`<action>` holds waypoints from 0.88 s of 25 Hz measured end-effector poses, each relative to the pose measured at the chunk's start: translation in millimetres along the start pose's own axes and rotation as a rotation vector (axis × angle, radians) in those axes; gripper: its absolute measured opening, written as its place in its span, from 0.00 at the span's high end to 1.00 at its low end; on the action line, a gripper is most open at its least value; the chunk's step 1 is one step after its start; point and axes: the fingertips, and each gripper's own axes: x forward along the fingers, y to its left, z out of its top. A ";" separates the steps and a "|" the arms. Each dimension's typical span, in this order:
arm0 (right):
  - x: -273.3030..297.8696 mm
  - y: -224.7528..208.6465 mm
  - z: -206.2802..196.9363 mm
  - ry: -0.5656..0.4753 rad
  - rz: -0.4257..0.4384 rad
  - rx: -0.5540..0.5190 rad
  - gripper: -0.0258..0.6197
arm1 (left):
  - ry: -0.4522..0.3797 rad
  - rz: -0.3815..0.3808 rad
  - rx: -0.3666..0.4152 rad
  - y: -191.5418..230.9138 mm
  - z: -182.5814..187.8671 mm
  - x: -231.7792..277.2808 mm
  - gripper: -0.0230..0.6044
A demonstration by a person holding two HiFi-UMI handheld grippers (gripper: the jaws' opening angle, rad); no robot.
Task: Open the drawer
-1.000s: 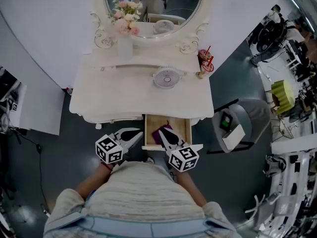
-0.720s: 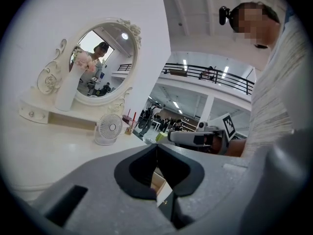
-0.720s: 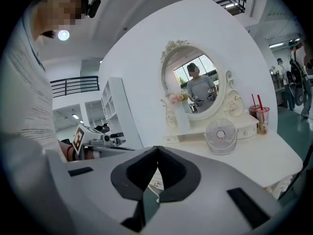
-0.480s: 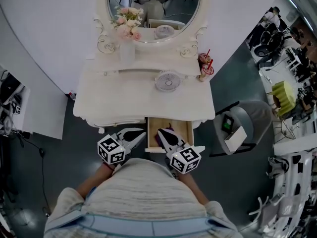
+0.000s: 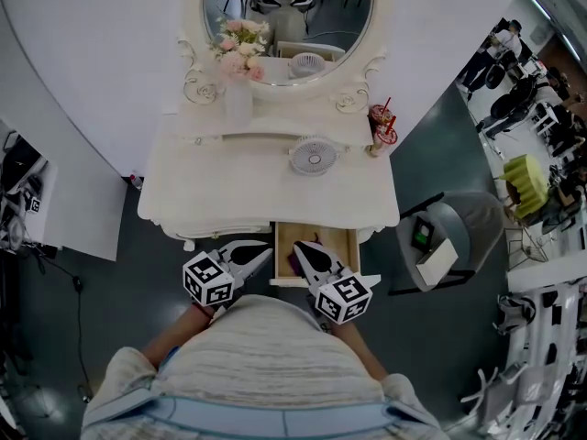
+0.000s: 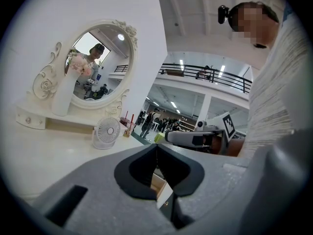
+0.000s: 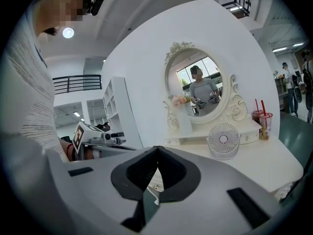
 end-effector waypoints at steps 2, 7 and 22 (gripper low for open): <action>0.8 0.6 0.2 0.001 0.002 -0.001 0.95 | -0.002 0.001 0.000 0.3 0.8 0.2 0.94; -0.1 1.1 -2.2 -0.002 0.004 0.002 0.95 | 0.002 0.003 0.001 -1.8 -1.9 0.1 0.94; -2.5 4.3 -3.7 -0.003 0.006 0.011 0.95 | 0.007 0.001 -0.005 -8.4 -6.2 -2.2 0.94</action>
